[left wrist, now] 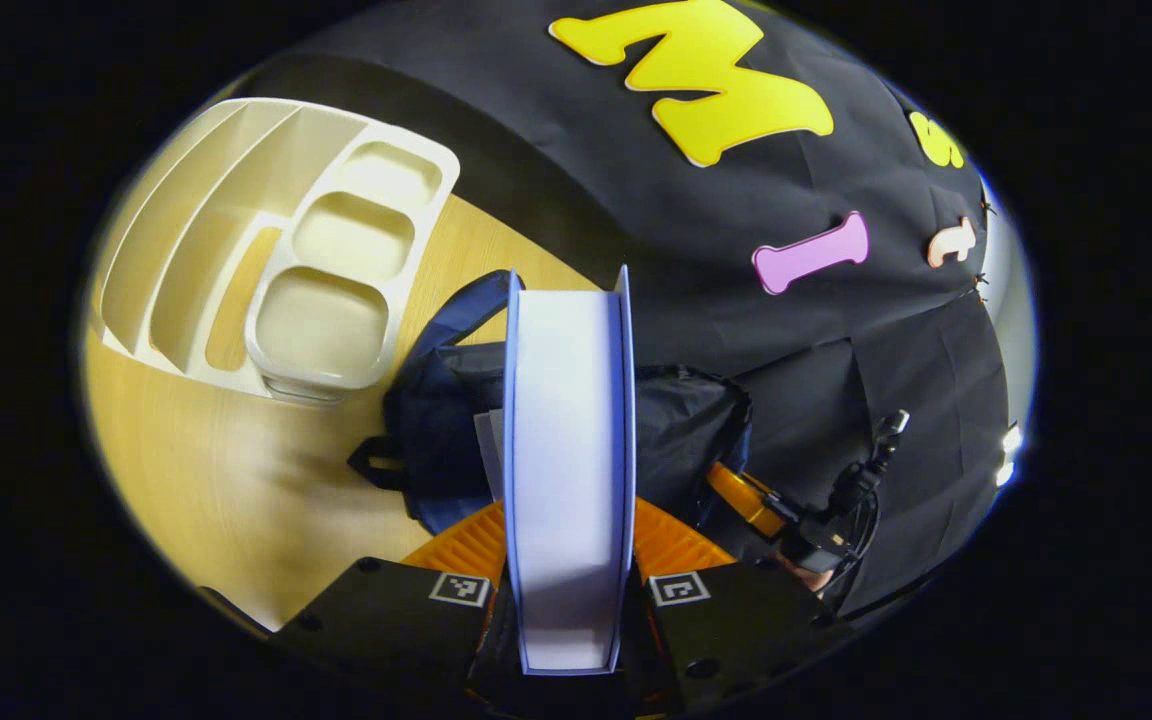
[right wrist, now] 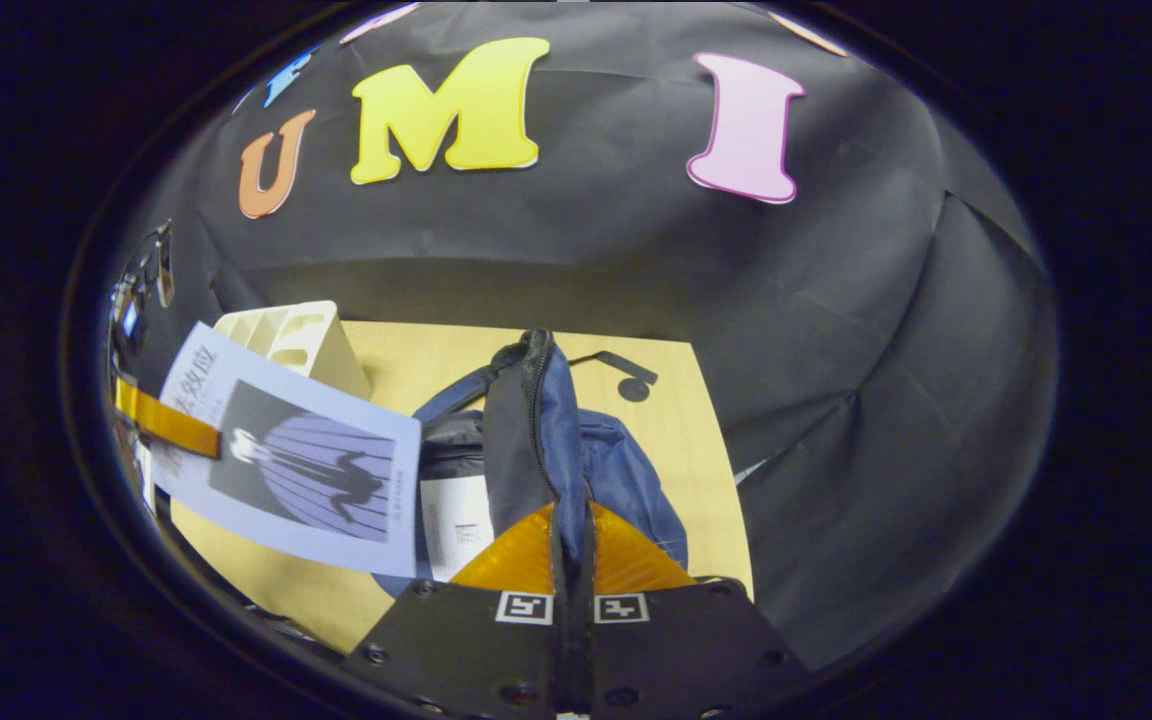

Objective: Open the schoolbag, grab two books from the bookshelf and put them into the schoolbag.

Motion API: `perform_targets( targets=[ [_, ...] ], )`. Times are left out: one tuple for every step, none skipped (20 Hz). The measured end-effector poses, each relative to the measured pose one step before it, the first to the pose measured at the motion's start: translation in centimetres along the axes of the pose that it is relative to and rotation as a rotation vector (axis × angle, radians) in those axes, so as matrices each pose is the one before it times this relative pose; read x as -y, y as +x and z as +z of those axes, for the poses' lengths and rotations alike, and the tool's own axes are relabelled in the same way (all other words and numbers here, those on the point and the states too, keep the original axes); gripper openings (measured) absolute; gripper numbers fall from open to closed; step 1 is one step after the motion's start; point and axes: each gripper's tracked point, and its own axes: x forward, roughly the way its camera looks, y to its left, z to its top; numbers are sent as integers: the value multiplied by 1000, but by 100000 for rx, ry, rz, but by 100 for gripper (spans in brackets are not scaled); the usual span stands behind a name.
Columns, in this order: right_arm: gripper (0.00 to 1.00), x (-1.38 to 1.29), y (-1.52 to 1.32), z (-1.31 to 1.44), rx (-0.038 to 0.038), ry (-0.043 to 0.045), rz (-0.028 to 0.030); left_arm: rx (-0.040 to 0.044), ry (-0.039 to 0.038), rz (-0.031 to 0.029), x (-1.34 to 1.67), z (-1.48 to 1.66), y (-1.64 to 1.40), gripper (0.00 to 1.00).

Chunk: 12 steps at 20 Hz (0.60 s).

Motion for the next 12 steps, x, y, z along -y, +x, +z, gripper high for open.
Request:
perform_targets(
  targets=[
    [0,103,-86,79,167,875,9,-138,-546,209,259,-555,1122,44],
    [0,32,-37,-7,289,749,269,-314,258,-600,303,-524,1147,44],
    [0,54,-1,25,25,178,121,-400,515,-231,82,-757,1321,44],
    [0,57,-82,16,209,-218,53,-649,430,-373,17,-474,1108,44],
    [0,-16,-69,251,104,-584,170,-368,-1013,-460,216,-143,1077,44],
    [0,-20,-153,197,392,-393,86,234,-1700,-901,25,-15,955,43],
    [0,-62,-163,294,412,-131,208,275,-2177,-635,-185,-127,766,44],
    [0,16,-71,132,303,63,213,-298,-1469,-1239,-93,-355,577,44],
    [0,-78,-162,176,121,-20,294,725,-1837,-1021,-258,-291,601,44],
    [0,-50,-69,-4,-62,-188,252,215,-1468,-342,-226,-203,545,44],
    [0,4,-19,145,139,-354,-60,300,-2379,-1455,127,-102,463,44],
    [0,126,-109,149,338,-281,-161,883,-2149,-1478,-102,63,612,44]
  ],
)
